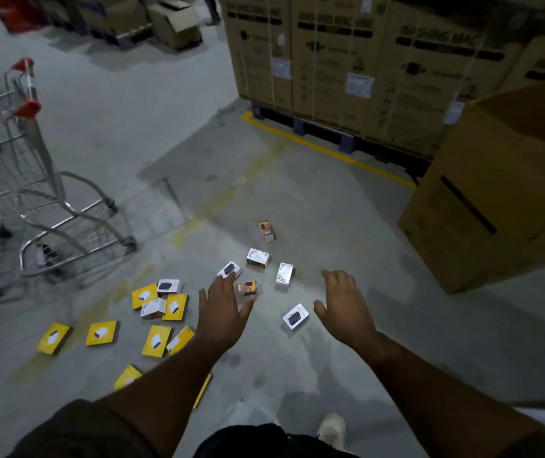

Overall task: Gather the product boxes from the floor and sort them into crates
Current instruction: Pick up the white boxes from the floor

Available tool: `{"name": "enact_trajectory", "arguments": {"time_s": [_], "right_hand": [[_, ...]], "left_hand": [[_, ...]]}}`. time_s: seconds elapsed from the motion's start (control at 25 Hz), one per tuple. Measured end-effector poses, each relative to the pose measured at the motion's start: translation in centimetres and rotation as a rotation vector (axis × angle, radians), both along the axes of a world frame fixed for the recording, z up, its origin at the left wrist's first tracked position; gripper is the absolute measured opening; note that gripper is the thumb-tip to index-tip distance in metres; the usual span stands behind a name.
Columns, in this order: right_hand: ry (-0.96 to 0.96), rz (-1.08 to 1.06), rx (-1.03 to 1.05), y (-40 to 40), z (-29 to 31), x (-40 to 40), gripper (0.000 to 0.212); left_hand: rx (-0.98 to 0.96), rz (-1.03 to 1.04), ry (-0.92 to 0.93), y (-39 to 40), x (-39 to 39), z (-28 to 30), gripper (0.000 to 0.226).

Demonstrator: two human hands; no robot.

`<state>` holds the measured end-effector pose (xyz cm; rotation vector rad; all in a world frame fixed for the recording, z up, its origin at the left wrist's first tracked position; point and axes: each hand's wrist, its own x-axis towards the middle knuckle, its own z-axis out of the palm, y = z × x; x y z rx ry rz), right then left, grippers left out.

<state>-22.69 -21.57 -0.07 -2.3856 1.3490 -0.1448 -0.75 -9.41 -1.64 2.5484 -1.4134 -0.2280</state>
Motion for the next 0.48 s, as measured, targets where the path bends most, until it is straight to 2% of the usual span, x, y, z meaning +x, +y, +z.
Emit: {"name": "enact_trajectory", "arguments": {"time_s": [0.2, 0.48], "right_hand": [[0.021, 0.087, 0.044, -5.1, -1.2, 2.1, 0.058], [0.164, 0.173, 0.143, -12.4, -4.6, 6.9, 0.064]], "left_hand": [[0.062, 0.095, 0.061, -3.0, 0.9, -1.4, 0.08], [0.142, 0.251, 0.208, -7.5, 5.4, -7.5, 0.083]]}}
